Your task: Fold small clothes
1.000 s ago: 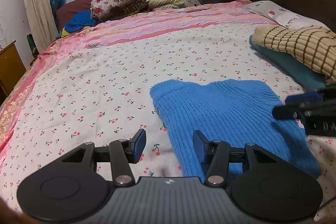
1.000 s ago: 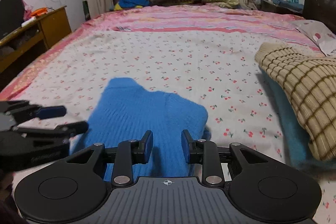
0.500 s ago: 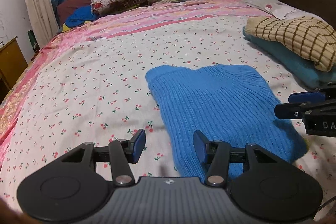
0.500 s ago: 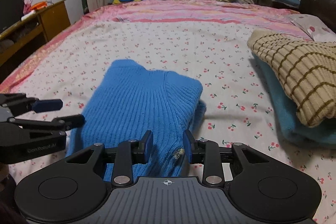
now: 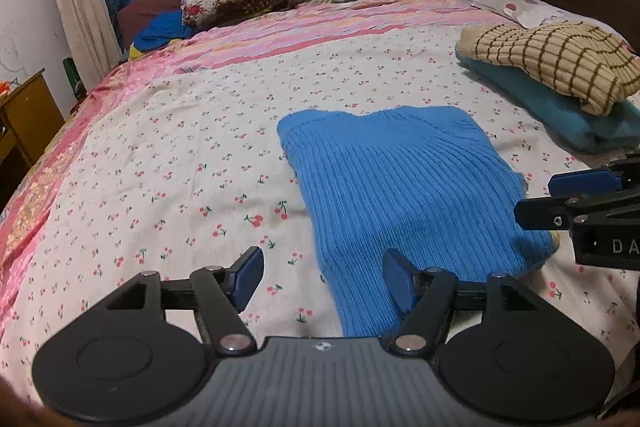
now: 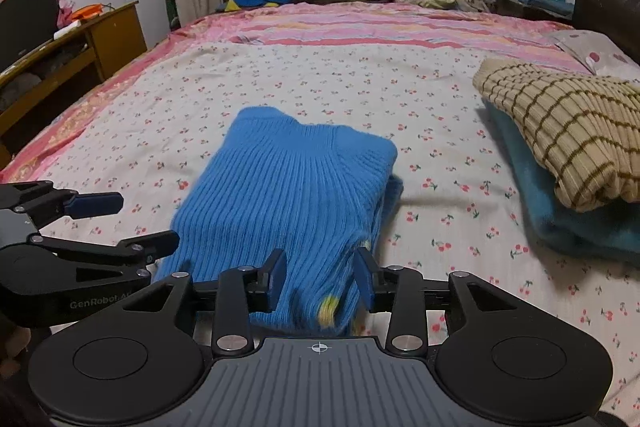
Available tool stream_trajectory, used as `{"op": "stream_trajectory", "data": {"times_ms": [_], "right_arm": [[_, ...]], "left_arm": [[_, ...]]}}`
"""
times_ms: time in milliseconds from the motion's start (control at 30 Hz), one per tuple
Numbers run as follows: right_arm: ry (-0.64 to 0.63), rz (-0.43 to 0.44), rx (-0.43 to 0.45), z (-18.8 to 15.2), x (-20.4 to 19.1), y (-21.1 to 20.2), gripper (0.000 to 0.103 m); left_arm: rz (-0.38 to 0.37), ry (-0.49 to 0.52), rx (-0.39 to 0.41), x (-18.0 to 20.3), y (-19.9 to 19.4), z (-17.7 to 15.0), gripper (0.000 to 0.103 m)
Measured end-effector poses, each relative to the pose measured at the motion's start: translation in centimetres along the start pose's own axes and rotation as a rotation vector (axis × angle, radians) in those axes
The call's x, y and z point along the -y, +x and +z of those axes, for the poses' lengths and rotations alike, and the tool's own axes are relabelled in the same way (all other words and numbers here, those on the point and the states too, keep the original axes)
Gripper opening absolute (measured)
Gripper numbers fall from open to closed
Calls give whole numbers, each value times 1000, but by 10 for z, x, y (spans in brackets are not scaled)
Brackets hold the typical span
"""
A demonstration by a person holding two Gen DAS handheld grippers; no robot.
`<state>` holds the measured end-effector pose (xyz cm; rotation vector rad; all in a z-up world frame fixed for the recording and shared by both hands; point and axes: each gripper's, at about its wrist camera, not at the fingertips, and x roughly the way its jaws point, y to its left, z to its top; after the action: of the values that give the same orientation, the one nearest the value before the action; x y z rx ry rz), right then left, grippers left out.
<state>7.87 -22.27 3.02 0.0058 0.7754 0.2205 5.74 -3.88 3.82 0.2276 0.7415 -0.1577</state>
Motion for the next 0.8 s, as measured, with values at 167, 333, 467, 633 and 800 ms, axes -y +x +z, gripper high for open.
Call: {"op": "stream_trajectory", "data": {"times_ms": [167, 333, 467, 633, 800], "right_arm": [[5, 6, -6, -7, -3, -4, 41], [9, 1, -22, -20, -6, -5, 42], [21, -2, -36, -28, -7, -4, 42], [18, 1, -53, -36, -11, -2, 43], [13, 3, -64, -40, -15, 1, 46]], "left_arm": [[11, -13, -25, 3, -1, -7, 77], [-2, -40, -39, 3, -5, -16, 80], [-3, -62, -55, 2, -5, -22, 80], [14, -55, -86, 6, -1, -27, 81], [-14, -78, -95, 7, -1, -30, 81]]}}
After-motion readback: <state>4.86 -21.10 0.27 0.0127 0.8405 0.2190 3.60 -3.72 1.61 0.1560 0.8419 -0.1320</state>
